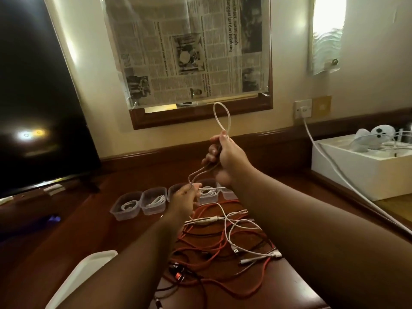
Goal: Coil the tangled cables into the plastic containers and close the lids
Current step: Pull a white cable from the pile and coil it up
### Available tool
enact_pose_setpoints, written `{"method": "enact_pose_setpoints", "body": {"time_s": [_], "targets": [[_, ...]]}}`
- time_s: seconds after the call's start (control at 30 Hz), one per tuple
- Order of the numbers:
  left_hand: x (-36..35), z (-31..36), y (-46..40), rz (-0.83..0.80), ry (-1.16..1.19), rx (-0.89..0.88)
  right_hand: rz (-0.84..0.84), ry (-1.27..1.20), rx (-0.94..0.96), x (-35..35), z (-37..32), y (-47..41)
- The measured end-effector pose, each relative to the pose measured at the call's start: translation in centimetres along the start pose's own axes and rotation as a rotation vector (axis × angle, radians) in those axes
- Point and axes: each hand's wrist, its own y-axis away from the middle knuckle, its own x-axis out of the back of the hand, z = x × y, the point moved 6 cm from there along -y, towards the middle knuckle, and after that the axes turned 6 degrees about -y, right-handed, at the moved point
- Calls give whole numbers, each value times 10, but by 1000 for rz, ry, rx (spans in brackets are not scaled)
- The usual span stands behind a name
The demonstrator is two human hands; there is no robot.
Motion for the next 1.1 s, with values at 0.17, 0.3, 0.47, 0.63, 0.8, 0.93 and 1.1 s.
{"method": "enact_pose_setpoints", "body": {"time_s": [0.17, 0.3, 0.47, 0.63, 0.8, 0.93, 1.1], "targets": [[23, 23, 4, 218, 200, -79, 61, 251, 118, 15, -12, -4], [51, 57, 14, 427, 96, -389, 111, 586, 142, 22, -13, -5], [72, 90, 29, 579, -169, -691, 6, 747, 10, 23, 4, -1], [71, 104, 43, 489, -138, -794, -289, 939, -107, 15, 31, -1], [59, 109, 59, 398, -119, -931, -373, 1199, -188, 17, 55, 3], [62, 102, 57, 382, -54, -901, -352, 1304, -62, 14, 55, -1], [62, 95, 53, 379, -14, -874, -395, 1535, -163, 19, 63, 1]]}}
